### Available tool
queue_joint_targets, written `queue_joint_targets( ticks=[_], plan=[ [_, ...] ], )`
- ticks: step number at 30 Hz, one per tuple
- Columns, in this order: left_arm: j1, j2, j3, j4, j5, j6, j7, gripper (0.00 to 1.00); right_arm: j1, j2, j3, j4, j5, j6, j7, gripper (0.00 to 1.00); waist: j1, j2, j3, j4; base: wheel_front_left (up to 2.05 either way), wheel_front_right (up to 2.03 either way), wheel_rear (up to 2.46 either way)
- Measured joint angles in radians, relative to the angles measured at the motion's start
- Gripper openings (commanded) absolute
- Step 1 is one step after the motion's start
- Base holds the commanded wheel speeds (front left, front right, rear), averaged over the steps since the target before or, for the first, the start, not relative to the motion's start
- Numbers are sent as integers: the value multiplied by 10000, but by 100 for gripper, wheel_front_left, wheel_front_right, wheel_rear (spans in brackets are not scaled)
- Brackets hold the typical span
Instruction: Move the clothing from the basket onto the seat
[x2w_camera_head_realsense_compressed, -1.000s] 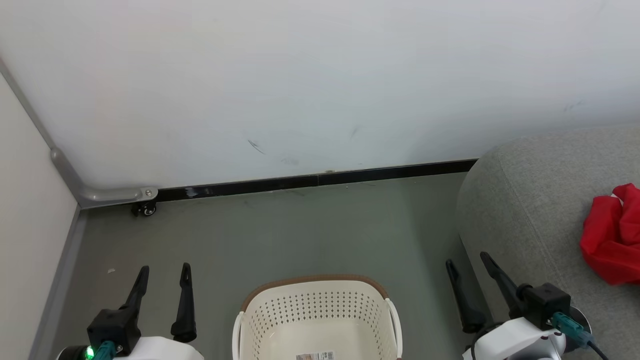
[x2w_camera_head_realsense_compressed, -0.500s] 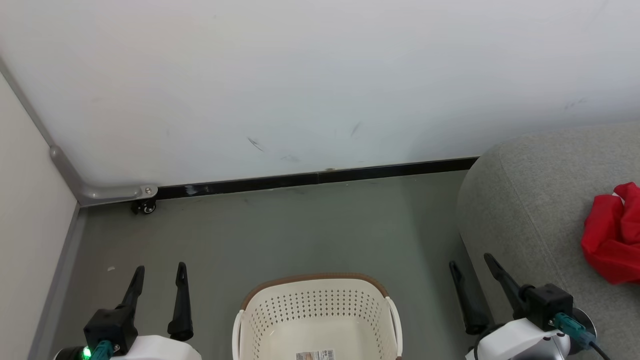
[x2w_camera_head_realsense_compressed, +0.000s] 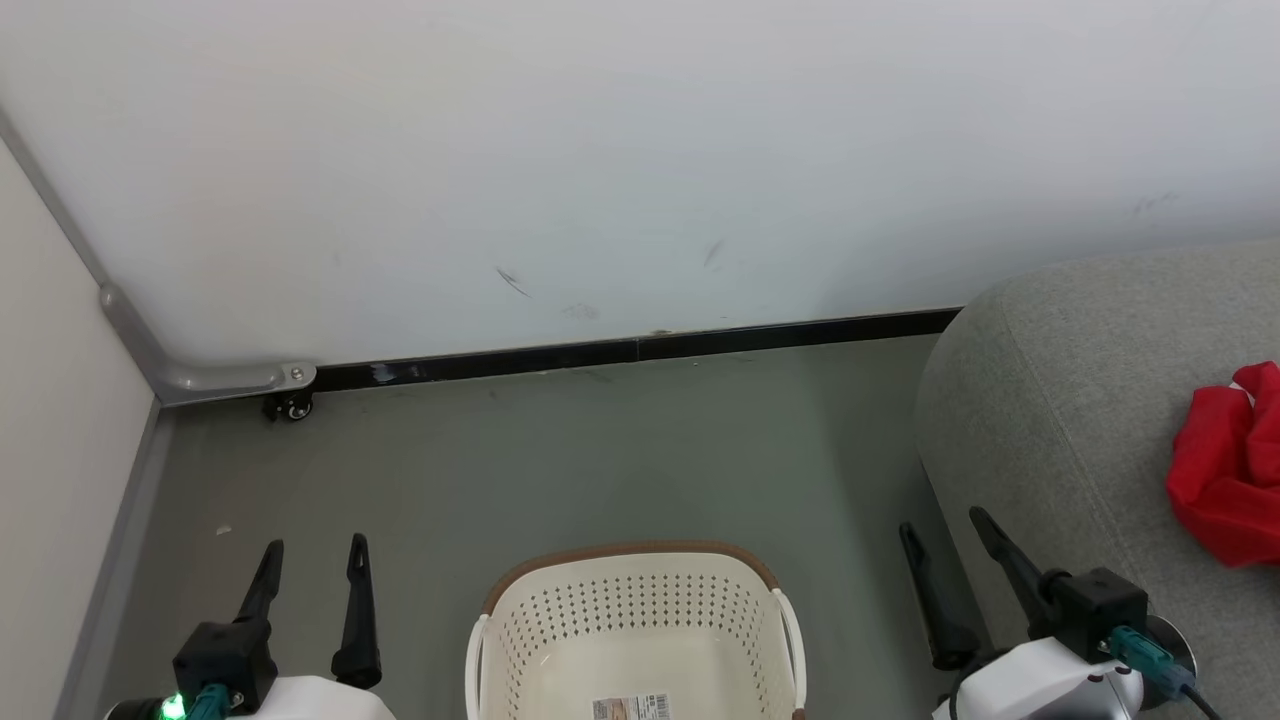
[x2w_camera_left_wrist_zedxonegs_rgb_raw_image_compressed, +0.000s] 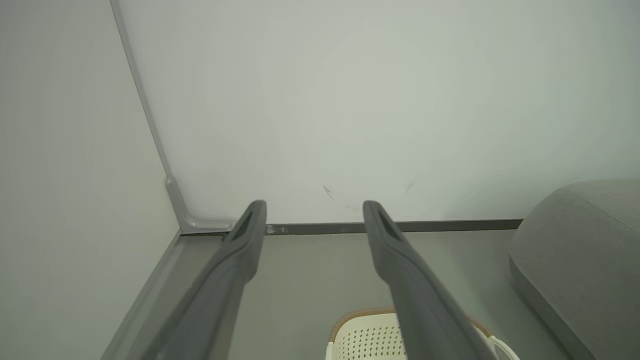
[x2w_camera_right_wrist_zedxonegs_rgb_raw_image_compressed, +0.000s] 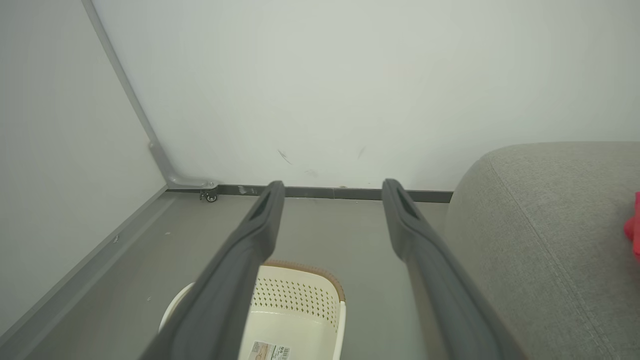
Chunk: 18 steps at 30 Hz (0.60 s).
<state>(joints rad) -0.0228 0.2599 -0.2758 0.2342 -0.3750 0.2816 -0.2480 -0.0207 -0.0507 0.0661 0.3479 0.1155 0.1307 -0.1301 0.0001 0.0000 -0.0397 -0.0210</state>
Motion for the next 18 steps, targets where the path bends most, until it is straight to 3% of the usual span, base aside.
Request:
queue_joint_targets(
  ticks=[17,18],
  plan=[
    [-21,-136,-21,387,81,0,0,100,200,10,31,-263,111,0,130,100,0,0,-73,53,0,0,0],
    [-10,-167,-33,447,81,-2,15,0,219,13,35,-192,105,0,142,0,0,0,-76,55,0,0,0]
  ],
)
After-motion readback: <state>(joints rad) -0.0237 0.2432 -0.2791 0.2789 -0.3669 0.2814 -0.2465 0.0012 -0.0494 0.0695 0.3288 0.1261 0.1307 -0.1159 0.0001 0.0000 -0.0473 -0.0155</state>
